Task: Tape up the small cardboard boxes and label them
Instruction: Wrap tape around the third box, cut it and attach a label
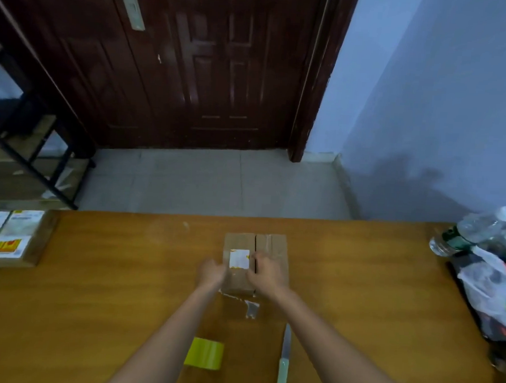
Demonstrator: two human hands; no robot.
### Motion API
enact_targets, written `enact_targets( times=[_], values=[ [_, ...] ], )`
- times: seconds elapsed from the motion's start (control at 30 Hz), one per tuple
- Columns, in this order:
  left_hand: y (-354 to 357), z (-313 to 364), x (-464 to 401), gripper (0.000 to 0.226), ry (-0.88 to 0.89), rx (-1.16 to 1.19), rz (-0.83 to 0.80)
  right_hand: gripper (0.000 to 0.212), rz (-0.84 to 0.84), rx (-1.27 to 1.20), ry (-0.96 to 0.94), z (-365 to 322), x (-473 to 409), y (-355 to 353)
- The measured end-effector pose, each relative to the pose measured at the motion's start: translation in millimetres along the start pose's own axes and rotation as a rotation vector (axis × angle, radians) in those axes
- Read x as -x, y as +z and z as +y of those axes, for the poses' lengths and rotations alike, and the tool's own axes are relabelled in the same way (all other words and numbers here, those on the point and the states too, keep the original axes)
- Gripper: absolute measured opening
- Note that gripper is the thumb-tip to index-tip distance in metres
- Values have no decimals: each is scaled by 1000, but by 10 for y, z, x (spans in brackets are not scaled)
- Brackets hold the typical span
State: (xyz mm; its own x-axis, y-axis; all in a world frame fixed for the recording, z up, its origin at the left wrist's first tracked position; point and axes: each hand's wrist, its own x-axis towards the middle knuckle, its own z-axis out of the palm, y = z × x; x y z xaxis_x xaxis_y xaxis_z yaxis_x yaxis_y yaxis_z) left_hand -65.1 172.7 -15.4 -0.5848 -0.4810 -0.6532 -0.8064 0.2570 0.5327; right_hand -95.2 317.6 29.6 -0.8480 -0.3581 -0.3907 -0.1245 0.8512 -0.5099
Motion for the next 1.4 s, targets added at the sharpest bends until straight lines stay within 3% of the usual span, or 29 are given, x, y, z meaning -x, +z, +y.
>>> enact_targets(
  times=[0.03, 0.17, 0.37, 0.47, 0.57, 0.67, 0.8, 0.87, 1.1, 1.3, 1.4],
  values=[
    [21, 2, -26, 44, 1, -28, 8, 4, -2, 27, -18, 11, -25, 2],
    [109, 3, -125, 33, -3, -29, 5, 3, -4, 78, -45, 2, -82, -10],
    [216, 13, -132, 28, -68, 205, -18, 41, -42, 3, -42, 55, -172, 56],
    [203, -37, -116, 35, -72, 317, 10, 43, -60, -12, -48, 80, -198, 70],
    [129, -74, -74, 30, -55, 367, 41, 38, -68, -51, -55, 74, -206, 66],
    [-2, -82, 17, 24, -16, 452, 91, 26, 0, -160, -49, 33, -205, 10],
    [-256, -51, 199, 28, 26, 556, 64, 51, 67, -361, -48, -62, -198, -78],
    [-402, -48, 291, 31, 54, 611, 60, 53, 49, -447, -56, -143, -185, -107],
    [-983, -184, 510, 30, 187, 653, 50, 39, 51, -604, -134, -633, 34, -15],
    [-1538, -717, 538, 23, 230, 643, -3, 39, 122, -587, -133, -1205, 379, 374],
    [-1752, -1126, 521, 28, 212, 598, -24, 40, 157, -395, -105, -1314, 596, 665]
  ],
)
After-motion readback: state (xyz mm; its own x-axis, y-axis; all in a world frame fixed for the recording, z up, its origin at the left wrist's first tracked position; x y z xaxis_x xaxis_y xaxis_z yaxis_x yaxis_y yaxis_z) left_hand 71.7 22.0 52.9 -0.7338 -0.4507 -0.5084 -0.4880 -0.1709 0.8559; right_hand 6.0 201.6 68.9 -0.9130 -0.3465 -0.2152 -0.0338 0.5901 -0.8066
